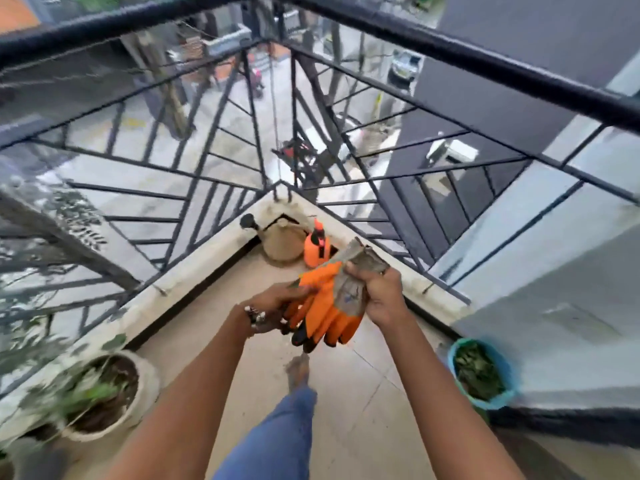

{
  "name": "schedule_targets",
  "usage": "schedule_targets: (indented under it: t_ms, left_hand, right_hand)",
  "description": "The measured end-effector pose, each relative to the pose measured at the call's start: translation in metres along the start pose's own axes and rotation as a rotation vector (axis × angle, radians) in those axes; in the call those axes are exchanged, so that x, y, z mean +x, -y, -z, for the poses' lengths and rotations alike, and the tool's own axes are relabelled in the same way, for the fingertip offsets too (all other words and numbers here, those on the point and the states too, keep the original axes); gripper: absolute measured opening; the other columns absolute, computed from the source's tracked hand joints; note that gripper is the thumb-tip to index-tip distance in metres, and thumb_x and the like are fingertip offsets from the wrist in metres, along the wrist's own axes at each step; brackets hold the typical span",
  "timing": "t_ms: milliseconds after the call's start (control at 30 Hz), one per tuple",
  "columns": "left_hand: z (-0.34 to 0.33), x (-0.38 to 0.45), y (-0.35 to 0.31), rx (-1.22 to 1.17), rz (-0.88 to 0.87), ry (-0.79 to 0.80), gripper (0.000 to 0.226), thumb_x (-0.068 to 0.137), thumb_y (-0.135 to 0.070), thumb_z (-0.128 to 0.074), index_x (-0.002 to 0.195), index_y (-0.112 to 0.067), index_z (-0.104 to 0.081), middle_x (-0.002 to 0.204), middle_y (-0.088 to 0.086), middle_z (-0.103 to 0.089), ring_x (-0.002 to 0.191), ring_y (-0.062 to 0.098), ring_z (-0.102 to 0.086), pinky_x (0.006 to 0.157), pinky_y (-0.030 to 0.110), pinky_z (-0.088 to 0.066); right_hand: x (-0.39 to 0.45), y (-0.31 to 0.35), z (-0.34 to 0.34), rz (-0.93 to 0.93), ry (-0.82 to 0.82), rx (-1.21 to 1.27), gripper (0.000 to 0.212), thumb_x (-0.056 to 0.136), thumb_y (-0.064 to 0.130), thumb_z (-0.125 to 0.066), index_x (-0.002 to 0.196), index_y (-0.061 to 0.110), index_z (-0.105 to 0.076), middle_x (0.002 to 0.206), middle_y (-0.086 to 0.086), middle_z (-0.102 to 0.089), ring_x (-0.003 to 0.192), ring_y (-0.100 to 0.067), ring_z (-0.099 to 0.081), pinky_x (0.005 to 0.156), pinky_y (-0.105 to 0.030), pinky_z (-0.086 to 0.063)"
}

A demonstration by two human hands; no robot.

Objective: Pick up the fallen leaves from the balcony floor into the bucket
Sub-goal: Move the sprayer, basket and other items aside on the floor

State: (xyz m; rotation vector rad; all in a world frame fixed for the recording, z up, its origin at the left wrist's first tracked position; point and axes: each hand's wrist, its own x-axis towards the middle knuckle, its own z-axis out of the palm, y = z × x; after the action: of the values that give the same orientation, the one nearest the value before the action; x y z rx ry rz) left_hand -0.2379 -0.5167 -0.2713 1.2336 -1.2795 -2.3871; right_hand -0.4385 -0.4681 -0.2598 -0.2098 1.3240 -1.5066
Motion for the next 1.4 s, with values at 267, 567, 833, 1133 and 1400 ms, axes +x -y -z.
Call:
schedule_targets:
  t_ms: [267, 567, 833, 1133, 1400]
  left_hand:
    - [0.020, 0.147, -0.027, -0.159, 0.145, -0.064, 0.044, 0.080, -0.019, -0.075, 0.120, -0.029, -0.060, 0.099, 0.017, -0.065, 0.080, 0.035, -0.063, 0.074, 0.071, -0.048]
    - [0.056, 0.350, -0.019, 0.100, 0.202, -0.332, 0.064, 0.071, 0.015, -0.074, 0.129, -0.003, -0.052, 0.097, 0.019, -0.066, 0.081, 0.027, -0.062, 0.069, 0.043, -0.056]
    - [0.124, 0.590, 0.080, 0.539, 0.142, -0.345, 0.051, 0.062, -0.021, -0.090, 0.106, -0.013, -0.067, 0.092, 0.004, -0.067, 0.090, 0.020, -0.064, 0.070, 0.017, -0.050]
    - [0.143, 0.706, 0.169, 0.739, 0.109, -0.429, 0.052, 0.081, -0.013, -0.076, 0.127, -0.003, -0.056, 0.115, 0.011, -0.064, 0.106, 0.023, -0.060, 0.089, 0.021, -0.039]
    - [0.118, 0.620, 0.117, 0.616, 0.318, -0.510, 0.034, 0.086, -0.021, -0.069, 0.119, -0.014, -0.063, 0.103, 0.008, -0.071, 0.097, 0.026, -0.066, 0.089, 0.028, -0.046]
  right_hand:
    - [0.137, 0.004, 0.029, -0.074, -0.341, 0.362, 0.035, 0.078, -0.010, -0.067, 0.110, 0.004, -0.065, 0.112, -0.021, -0.067, 0.095, -0.033, -0.064, 0.092, -0.058, -0.049]
    - [0.292, -0.056, 0.105, -0.233, -0.611, 0.228, 0.027, 0.083, 0.001, -0.070, 0.107, 0.011, -0.067, 0.090, -0.003, -0.073, 0.068, -0.011, -0.067, 0.052, -0.021, -0.052]
    - [0.475, -0.204, 0.205, -0.365, -0.668, -0.158, 0.011, 0.082, 0.000, -0.072, 0.089, 0.002, -0.065, 0.088, -0.014, -0.066, 0.076, -0.024, -0.065, 0.074, -0.040, -0.059]
    - [0.583, -0.332, 0.282, -0.542, -0.675, -0.616, 0.020, 0.075, 0.019, -0.076, 0.068, 0.019, -0.057, 0.088, -0.016, -0.071, 0.090, -0.036, -0.069, 0.082, -0.051, -0.056]
    - [0.523, -0.254, 0.235, -0.597, -0.462, -0.647, 0.008, 0.083, 0.011, -0.069, 0.082, 0.017, -0.064, 0.072, -0.010, -0.068, 0.066, -0.026, -0.064, 0.074, -0.043, -0.058]
